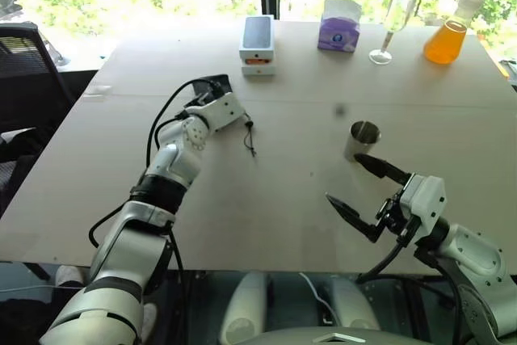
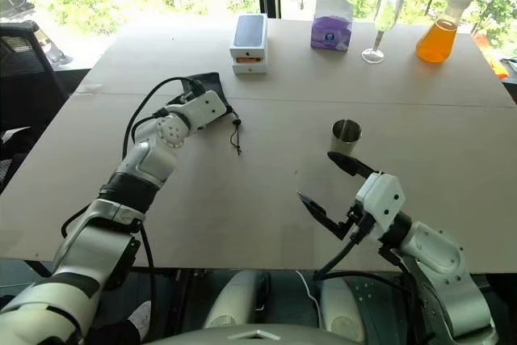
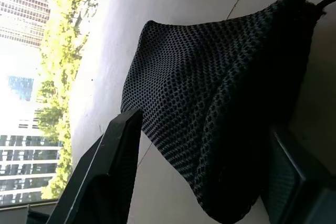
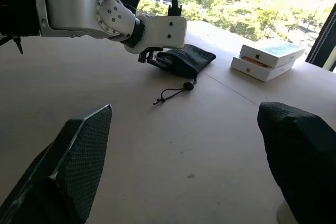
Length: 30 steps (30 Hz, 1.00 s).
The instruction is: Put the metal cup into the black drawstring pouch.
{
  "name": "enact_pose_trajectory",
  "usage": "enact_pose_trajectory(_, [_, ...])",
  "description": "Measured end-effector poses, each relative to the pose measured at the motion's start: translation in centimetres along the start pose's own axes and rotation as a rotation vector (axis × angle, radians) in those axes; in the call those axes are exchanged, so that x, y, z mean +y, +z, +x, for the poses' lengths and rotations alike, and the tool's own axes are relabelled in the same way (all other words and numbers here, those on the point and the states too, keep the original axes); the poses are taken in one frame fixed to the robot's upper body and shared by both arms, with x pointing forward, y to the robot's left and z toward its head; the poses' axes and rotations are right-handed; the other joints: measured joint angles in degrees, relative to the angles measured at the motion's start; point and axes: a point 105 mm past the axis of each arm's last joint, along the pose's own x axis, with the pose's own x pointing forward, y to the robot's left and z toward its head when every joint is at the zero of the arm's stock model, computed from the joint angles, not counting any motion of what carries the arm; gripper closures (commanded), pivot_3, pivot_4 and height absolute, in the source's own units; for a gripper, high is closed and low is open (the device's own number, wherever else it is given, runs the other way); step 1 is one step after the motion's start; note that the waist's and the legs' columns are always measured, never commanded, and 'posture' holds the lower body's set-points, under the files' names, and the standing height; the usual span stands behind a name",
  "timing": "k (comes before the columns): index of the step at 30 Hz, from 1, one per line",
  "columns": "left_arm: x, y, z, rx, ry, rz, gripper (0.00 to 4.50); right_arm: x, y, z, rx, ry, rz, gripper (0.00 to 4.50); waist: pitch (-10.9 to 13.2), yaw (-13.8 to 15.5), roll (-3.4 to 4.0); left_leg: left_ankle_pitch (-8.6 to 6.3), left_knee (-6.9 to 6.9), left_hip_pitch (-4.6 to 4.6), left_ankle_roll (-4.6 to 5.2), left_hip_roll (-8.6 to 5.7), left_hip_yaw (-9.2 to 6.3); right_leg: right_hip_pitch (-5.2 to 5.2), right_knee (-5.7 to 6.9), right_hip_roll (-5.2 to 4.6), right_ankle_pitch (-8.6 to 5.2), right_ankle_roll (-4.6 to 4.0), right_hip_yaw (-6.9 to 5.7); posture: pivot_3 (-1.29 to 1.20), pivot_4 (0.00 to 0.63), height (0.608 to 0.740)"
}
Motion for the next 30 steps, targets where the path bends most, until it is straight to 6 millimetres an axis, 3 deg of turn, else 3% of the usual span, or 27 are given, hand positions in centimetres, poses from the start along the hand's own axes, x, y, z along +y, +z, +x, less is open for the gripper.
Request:
enact_pose_trajectory(2, [-0.1,-0.4,0.2,0.015,-0.011,-0.009,3.92,0.0,0.0,0.0,-0.001,-0.003,-0.001,0.0,0.0,0.0,0.0,0.0,0.0,0.0,0.0,0.0,-0.01,0.0,0.01,0.0,0.0,0.0,-0.01,0.0,0.15,0.74])
enact_pose_trajectory(4, [-0.1,-0.4,0.2,0.016,-0.027,-0.03,4.46,0.0,0.0,0.0,0.002,-0.005,-0.005,0.0,0.0,0.0,0.0,0.0,0.0,-0.01,0.0,0.0,0.0,0.0,0.01,0.0,0.0,0.0,-0.01,0.0,0.15,0.74])
enact_pose_trajectory(10, [-0.1,-0.9,-1.5,0.03,-0.187,-0.274,4.46,-0.7,0.1,0.2,0.001,-0.044,-0.026,0.0,0.0,-0.2,-0.01,0.0,0.02,-0.01,-0.01,0.03,0.0,-0.03,0.04,0.0,0.0,-0.01,0.01,0.0,0.15,0.74])
enact_pose_trajectory(16, [-0.5,-0.4,-6.7,0.062,-0.402,-0.694,4.46,-1.7,0.0,0.3,0.018,-0.091,-0.036,0.0,0.0,-0.9,-0.01,0.01,0.07,0.0,-0.01,0.05,-0.06,0.0,0.09,0.0,-0.01,-0.01,-0.03,0.0,0.15,0.74])
enact_pose_trajectory(20, [-0.9,1.9,-9.8,0.108,-0.534,-0.958,4.46,-2.3,-0.2,0.4,0.049,-0.099,-0.034,0.0,0.0,-1.0,-0.02,0.01,0.1,0.06,-0.01,0.03,-0.05,0.06,0.12,0.0,-0.02,0.01,0.0,0.0,0.15,0.74])
enact_pose_trajectory(24, [-3.2,4.4,-10.1,0.077,-0.605,-1.06,4.46,-3.3,-0.5,0.6,0.122,-0.115,-0.068,0.0,0.0,-1.0,-0.03,0.01,0.1,0.14,-0.01,0.03,-0.02,0.1,0.16,-0.01,-0.01,0.01,0.06,0.0,0.15,0.74])
enact_pose_trajectory(30, [-6.7,7.3,-8.5,0.151,-0.632,-1.175,4.46,-4.5,-0.7,0.8,0.296,-0.106,-0.123,0.0,0.0,-0.8,-0.04,0.01,0.09,0.13,-0.01,0.02,-0.03,0.09,0.15,0.01,-0.01,0.0,0.08,0.0,0.15,0.74])
